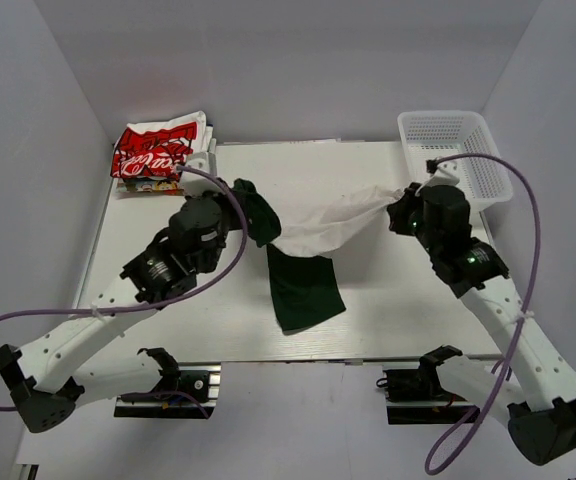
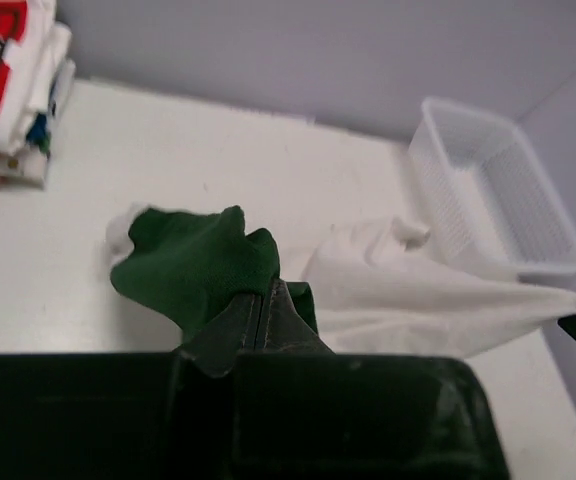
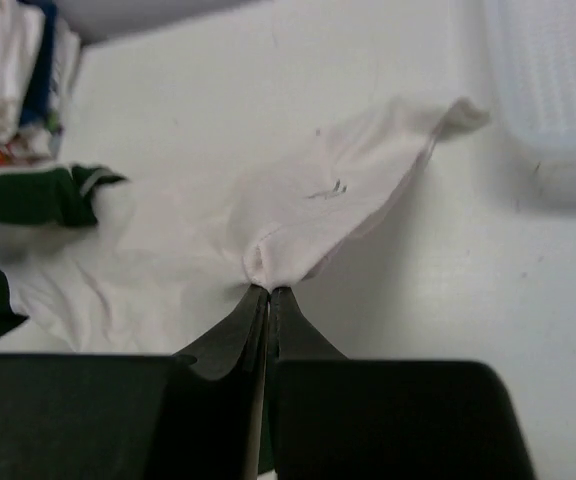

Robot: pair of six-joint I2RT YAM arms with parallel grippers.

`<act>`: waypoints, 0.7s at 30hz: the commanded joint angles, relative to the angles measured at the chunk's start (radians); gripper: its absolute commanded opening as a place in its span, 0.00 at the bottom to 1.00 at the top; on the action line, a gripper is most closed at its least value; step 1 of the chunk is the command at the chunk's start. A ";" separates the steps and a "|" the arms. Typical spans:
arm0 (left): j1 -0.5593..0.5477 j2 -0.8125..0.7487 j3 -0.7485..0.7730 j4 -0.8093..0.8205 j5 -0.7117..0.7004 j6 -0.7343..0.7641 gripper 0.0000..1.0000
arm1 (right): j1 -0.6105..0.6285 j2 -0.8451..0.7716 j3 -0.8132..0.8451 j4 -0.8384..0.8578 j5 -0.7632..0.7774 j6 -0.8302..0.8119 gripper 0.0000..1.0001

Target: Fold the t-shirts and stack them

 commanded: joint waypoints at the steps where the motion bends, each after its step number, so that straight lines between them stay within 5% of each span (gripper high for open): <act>1: 0.006 -0.078 0.118 0.039 -0.110 0.073 0.00 | 0.001 -0.063 0.143 -0.009 0.097 -0.078 0.00; 12: 0.006 -0.230 0.388 0.086 -0.011 0.182 0.00 | 0.001 -0.107 0.680 -0.050 0.175 -0.282 0.00; 21: 0.006 -0.244 0.764 0.036 0.457 0.226 0.00 | -0.002 -0.108 1.038 -0.121 0.034 -0.362 0.00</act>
